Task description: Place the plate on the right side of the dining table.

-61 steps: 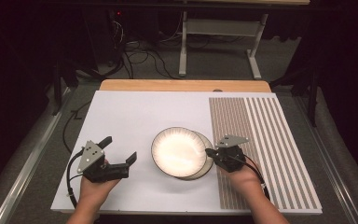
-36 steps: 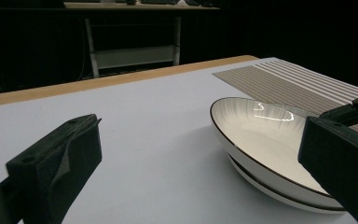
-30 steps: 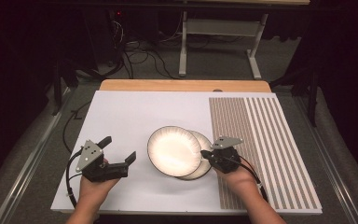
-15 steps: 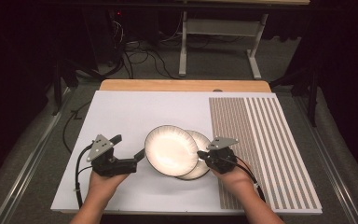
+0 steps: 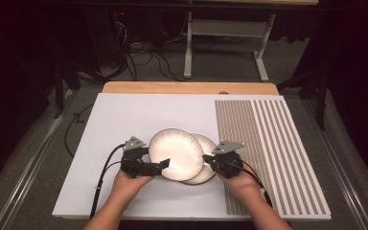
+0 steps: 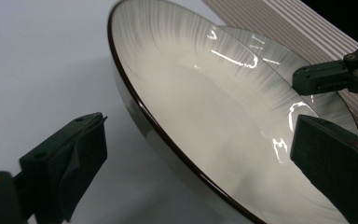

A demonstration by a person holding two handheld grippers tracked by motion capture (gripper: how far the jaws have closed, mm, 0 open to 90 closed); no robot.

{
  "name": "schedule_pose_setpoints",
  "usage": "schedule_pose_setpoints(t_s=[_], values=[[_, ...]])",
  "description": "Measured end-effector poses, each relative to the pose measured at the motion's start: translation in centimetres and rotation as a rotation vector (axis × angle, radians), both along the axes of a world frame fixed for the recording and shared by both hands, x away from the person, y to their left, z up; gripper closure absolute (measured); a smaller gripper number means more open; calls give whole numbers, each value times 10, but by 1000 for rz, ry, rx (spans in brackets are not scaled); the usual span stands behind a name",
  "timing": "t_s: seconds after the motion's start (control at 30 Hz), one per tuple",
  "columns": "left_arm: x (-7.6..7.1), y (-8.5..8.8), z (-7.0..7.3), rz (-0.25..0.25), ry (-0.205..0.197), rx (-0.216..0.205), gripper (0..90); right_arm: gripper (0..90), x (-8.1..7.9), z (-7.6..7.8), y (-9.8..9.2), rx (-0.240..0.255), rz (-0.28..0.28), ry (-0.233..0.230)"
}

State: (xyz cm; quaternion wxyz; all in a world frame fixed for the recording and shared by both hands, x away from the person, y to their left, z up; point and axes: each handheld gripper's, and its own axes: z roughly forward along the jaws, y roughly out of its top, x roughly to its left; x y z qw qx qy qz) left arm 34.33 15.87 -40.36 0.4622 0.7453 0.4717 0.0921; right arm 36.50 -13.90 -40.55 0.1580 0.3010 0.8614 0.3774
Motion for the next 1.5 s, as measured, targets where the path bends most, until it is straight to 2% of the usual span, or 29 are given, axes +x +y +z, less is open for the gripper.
schedule_pose_setpoints(t_s=[0.07,0.1,0.27,0.37,0.4,0.5,0.6,0.7,0.83,1.07,1.37,1.5], values=[[1,-3,-3,-7,35,-6,68,900,0,0,0,-3,6,-5],[2,-3,-3,-6,39,-8,86,900,-1,0,0,-7,4,-4],[4,-3,-4,-21,89,-73,182,900,-1,1,1,-11,2,-4],[5,-4,-4,-23,103,-82,257,900,-1,1,1,-13,2,-4],[5,-4,-4,-19,109,-86,308,900,0,1,1,-14,2,-4],[6,-3,-4,-16,130,-83,354,900,-1,0,1,-12,0,-7],[6,-3,-4,0,136,-64,413,900,0,0,1,-13,0,-8],[6,-2,-4,11,144,-67,485,900,0,0,1,-12,-2,-9],[6,-2,-3,24,142,-69,501,900,0,0,1,-16,-2,-8],[6,-1,0,51,143,-99,576,900,-1,0,1,-16,-7,-11],[5,3,-3,69,154,-151,613,900,-2,2,-1,-14,-8,-21],[4,4,-2,69,141,-169,639,900,-3,4,-2,-10,-9,-24]])
